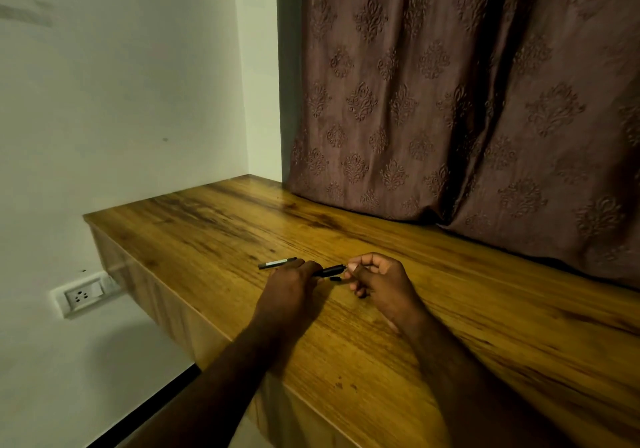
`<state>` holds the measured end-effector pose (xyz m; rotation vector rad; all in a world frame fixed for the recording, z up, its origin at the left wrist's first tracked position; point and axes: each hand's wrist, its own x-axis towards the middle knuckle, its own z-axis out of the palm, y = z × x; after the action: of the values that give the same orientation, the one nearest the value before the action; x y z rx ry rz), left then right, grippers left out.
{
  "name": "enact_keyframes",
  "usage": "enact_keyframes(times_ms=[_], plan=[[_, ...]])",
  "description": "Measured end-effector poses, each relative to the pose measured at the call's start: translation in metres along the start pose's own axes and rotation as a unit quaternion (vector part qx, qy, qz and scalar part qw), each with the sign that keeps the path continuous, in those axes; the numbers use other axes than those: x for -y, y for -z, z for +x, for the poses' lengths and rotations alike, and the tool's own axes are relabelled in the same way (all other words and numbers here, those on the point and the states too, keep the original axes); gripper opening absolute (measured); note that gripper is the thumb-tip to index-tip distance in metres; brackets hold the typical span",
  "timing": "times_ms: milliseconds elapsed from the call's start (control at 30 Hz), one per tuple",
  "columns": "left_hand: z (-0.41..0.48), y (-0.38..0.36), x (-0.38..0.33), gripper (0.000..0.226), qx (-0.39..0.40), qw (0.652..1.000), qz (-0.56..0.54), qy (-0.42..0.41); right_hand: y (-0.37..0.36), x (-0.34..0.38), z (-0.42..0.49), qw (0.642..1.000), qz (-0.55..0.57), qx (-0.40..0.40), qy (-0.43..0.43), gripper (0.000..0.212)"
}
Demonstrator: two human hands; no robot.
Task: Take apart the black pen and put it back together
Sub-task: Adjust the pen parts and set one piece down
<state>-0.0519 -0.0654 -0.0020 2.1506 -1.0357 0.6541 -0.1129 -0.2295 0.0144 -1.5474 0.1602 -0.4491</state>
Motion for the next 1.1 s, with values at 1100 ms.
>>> enact_keyframes(times_ms=[1100], plan=[[0.002, -0.004, 0.003, 0.037, -0.013, 0.999, 0.02, 0.043, -0.015, -0.001, -0.002, 0.827, -0.543, 0.071, 0.127, 0.033]])
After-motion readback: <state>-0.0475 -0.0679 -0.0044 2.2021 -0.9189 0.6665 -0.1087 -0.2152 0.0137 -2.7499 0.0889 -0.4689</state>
